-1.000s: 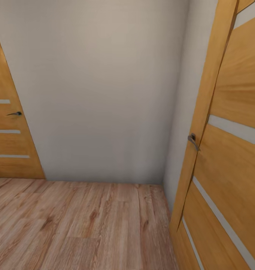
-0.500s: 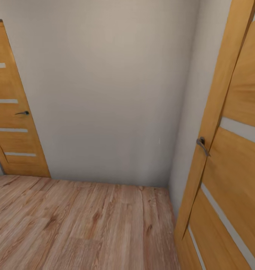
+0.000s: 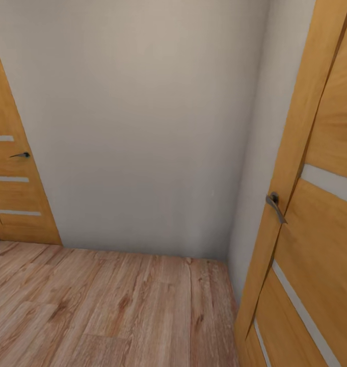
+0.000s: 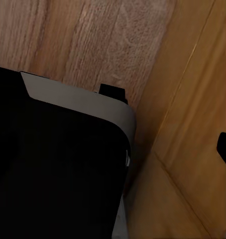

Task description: Move the two storage containers from the living room to the garage. In the garage, place one container on the floor and stack the other container on top of it (either order is fine).

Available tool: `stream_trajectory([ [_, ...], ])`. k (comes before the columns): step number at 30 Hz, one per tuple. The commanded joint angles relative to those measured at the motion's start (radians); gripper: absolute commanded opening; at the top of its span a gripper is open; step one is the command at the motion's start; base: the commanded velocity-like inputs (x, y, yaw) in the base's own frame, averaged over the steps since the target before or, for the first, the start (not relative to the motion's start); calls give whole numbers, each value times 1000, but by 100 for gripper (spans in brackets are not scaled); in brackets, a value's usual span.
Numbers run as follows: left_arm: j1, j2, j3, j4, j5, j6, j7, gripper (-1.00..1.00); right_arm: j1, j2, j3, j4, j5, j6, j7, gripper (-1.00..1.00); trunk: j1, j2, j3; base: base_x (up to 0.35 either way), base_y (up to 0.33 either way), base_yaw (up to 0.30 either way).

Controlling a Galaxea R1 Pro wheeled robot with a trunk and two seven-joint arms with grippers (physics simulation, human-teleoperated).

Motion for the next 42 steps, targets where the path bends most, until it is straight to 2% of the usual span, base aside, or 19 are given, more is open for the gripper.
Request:
stream_trajectory([
  [1, 0, 0, 1, 0, 2, -2, 1, 100, -1, 1, 8, 3, -10, -6, 1, 100, 0, 0, -1, 13, -8, 0],
  [29, 0, 1, 0, 0, 2, -2, -5, 100, -1, 1, 8, 3, -10, -5, 1, 100, 0, 0, -1, 6, 42, 0],
  [42, 0, 1, 0, 0, 0, -2, -7, 100, -1, 1, 8, 3, -9, -6, 1, 100, 0, 0, -1, 286, 0, 0],
])
